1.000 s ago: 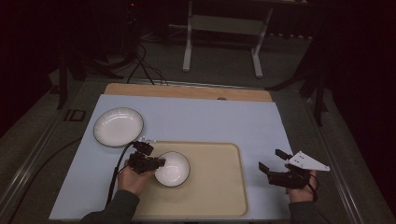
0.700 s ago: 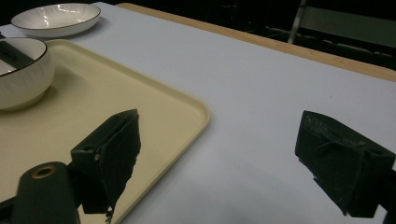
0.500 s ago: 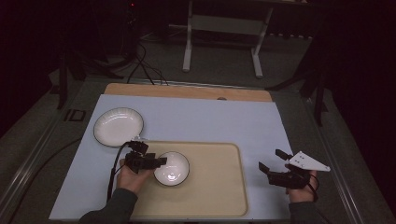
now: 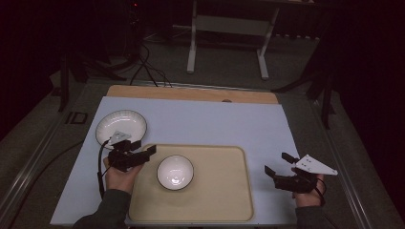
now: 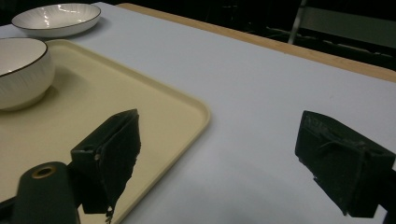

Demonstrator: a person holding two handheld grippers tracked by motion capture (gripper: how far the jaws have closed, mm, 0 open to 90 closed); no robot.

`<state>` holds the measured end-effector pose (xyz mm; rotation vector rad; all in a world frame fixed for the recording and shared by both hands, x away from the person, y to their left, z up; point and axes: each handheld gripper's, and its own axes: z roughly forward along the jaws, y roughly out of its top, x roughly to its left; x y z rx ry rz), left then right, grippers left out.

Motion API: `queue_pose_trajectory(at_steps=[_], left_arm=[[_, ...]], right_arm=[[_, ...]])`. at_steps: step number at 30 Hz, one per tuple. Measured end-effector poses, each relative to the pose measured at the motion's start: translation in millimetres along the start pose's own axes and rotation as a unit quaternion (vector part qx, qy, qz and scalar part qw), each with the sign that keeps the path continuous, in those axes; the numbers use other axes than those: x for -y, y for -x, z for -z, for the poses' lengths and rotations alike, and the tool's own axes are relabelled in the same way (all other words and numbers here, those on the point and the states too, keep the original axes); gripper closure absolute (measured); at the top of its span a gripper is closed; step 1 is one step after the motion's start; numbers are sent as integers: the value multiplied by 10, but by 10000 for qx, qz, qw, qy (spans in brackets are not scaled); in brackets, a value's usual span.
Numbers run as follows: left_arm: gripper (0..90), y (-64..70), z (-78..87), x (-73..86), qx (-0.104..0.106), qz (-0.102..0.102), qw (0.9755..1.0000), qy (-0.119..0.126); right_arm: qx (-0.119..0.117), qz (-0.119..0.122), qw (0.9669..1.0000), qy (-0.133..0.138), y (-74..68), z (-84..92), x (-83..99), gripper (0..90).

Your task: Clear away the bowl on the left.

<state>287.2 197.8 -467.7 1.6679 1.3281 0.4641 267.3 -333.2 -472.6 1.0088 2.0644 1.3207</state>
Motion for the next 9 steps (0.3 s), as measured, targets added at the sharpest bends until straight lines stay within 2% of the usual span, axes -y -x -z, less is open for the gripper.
queue_pose_trajectory(at_steps=[3, 6, 8, 9], left_arm=[[325, -11, 98, -24, -448, -258, 9982, 300], [332, -34, 185, -35, -898, -414, 9937, 535], [334, -58, 231, -40, -1136, -477, 9901, 667], [334, -79, 249, -43, -1201, -469, 9892, 697]], right_arm=[[7, -11, 10000, -1, 3, 0, 1, 139], [8, 3, 10000, -4, 3, -1, 2, 138], [11, 1, 10000, -7, 4, 0, 3, 138], [19, 0, 10000, -11, 6, 0, 4, 138]])
